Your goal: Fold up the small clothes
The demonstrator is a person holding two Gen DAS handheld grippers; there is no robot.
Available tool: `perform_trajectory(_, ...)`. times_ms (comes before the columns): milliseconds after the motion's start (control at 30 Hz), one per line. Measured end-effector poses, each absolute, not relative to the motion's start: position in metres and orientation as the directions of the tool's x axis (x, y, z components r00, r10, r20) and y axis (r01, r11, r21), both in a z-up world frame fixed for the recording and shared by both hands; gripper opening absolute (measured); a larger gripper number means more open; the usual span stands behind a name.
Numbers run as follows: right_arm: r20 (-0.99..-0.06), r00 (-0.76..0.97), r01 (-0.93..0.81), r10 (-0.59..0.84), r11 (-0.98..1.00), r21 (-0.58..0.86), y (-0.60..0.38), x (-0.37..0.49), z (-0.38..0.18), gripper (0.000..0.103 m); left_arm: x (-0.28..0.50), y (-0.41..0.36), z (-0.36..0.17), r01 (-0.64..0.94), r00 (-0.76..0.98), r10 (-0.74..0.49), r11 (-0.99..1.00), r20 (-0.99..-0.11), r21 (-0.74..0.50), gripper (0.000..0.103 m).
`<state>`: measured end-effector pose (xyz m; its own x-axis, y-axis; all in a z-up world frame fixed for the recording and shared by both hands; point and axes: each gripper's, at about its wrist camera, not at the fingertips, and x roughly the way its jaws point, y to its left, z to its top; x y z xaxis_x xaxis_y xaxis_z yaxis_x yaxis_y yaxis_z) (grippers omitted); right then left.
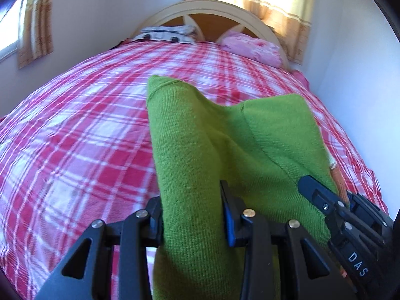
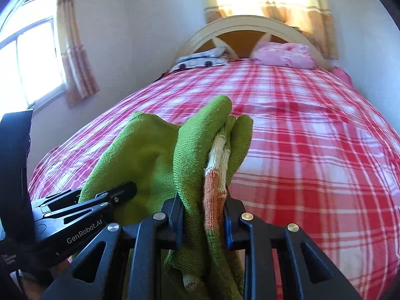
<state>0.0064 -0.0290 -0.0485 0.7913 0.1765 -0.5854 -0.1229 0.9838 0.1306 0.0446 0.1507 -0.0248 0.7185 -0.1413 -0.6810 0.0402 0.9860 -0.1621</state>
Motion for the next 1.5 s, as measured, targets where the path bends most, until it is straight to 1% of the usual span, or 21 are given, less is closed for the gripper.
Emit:
perform_trajectory(133, -0.586, 0.782, -0.175, 0.212, 0.977, 0.12, 0.002, 0.016, -0.049, 0.025, 0.045, 0.18, -0.025, -0.012, 0.728, -0.104, 0.986, -0.677, -0.165, 0.037)
perform_trajectory(400, -0.58, 0.771, -0.251, 0.261, 0.963, 0.1, 0.048, 0.036, -0.052, 0.025, 0.052, 0.22, -0.03, -0.084, 0.742, -0.027, 0.987, -0.67, -0.133, 0.037)
perform_trajectory(533, -0.555, 0.78, -0.297, 0.289, 0.952, 0.079, 0.063, 0.049, -0.053, 0.025, 0.064, 0.233, -0.032, -0.108, 0.75, -0.005, 0.986, -0.661, -0.131, 0.037)
perform_trajectory(700, -0.549, 0.796, -0.299, 0.256, 0.954, 0.011, 0.079, 0.076, -0.063, 0.025, 0.091, 0.237, -0.042, -0.119, 0.753, 0.026, 0.988, -0.658, -0.098, 0.037)
perform_trajectory(833, -0.586, 0.785, -0.28, 0.201, 0.959, -0.046, 0.086, 0.104, -0.08, 0.025, 0.117, 0.238, -0.063, -0.14, 0.715, 0.053, 0.988, -0.697, -0.069, 0.037)
perform_trajectory(900, -0.614, 0.769, -0.269, 0.178, 0.961, -0.058, 0.085, 0.116, -0.092, 0.025, 0.119, 0.24, -0.069, -0.148, 0.717, 0.058, 0.987, -0.695, -0.07, 0.04)
perform_trajectory(1000, -0.675, 0.715, -0.239, 0.183, 0.971, 0.01, 0.073, 0.133, -0.106, 0.025, 0.119, 0.239, -0.07, -0.139, 0.725, 0.051, 0.987, -0.687, -0.074, 0.043)
perform_trajectory(1067, -0.69, 0.694, -0.237, 0.205, 0.97, 0.05, 0.067, 0.138, -0.11, 0.025, 0.12, 0.237, -0.071, -0.14, 0.727, 0.057, 0.988, -0.684, -0.066, 0.046)
perform_trajectory(1133, -0.695, 0.689, -0.238, 0.203, 0.97, 0.047, 0.068, 0.138, -0.112, 0.026, 0.12, 0.24, -0.072, -0.15, 0.727, 0.056, 0.986, -0.684, -0.078, 0.051)
perform_trajectory(1200, -0.701, 0.686, -0.238, 0.195, 0.971, 0.037, 0.07, 0.139, -0.113, 0.027, 0.122, 0.248, -0.074, -0.159, 0.722, 0.035, 0.98, -0.691, -0.117, 0.058)
perform_trajectory(1233, -0.703, 0.684, -0.237, 0.195, 0.971, 0.038, 0.07, 0.139, -0.113, 0.027, 0.123, 0.253, -0.075, -0.161, 0.717, 0.014, 0.976, -0.697, -0.146, 0.059)
perform_trajectory(1267, -0.706, 0.68, -0.236, 0.197, 0.971, 0.044, 0.069, 0.14, -0.113, 0.03, 0.125, 0.257, -0.077, -0.162, 0.711, -0.004, 0.972, -0.703, -0.169, 0.065)
perform_trajectory(1300, -0.713, 0.671, -0.232, 0.203, 0.971, 0.058, 0.067, 0.141, -0.114, 0.034, 0.126, 0.266, -0.079, -0.168, 0.69, -0.045, 0.961, -0.722, -0.22, 0.076)
perform_trajectory(1333, -0.72, 0.66, -0.229, 0.213, 0.97, 0.076, 0.065, 0.143, -0.115, 0.038, 0.127, 0.273, -0.082, -0.172, 0.672, -0.081, 0.95, -0.736, -0.262, 0.08)
perform_trajectory(1367, -0.729, 0.647, -0.224, 0.224, 0.969, 0.099, 0.061, 0.144, -0.115, 0.047, 0.125, 0.283, -0.084, -0.175, 0.653, -0.135, 0.93, -0.745, -0.322, 0.083)
perform_trajectory(1400, -0.739, 0.63, -0.217, 0.24, 0.968, 0.129, 0.054, 0.145, -0.114, 0.058, 0.118, 0.293, -0.084, -0.165, 0.651, -0.201, 0.904, -0.732, -0.395, 0.083)
perform_trajectory(1433, -0.741, 0.621, -0.212, 0.256, 0.965, 0.155, 0.047, 0.143, -0.112, 0.06, 0.108, 0.301, -0.083, -0.166, 0.657, -0.224, 0.888, -0.719, -0.429, 0.083)
perform_trajectory(1500, -0.712, 0.636, -0.196, 0.299, 0.954, 0.226, 0.027, 0.129, -0.106, 0.061, 0.084, 0.31, -0.078, -0.179, 0.684, -0.217, 0.875, -0.696, -0.449, 0.083)
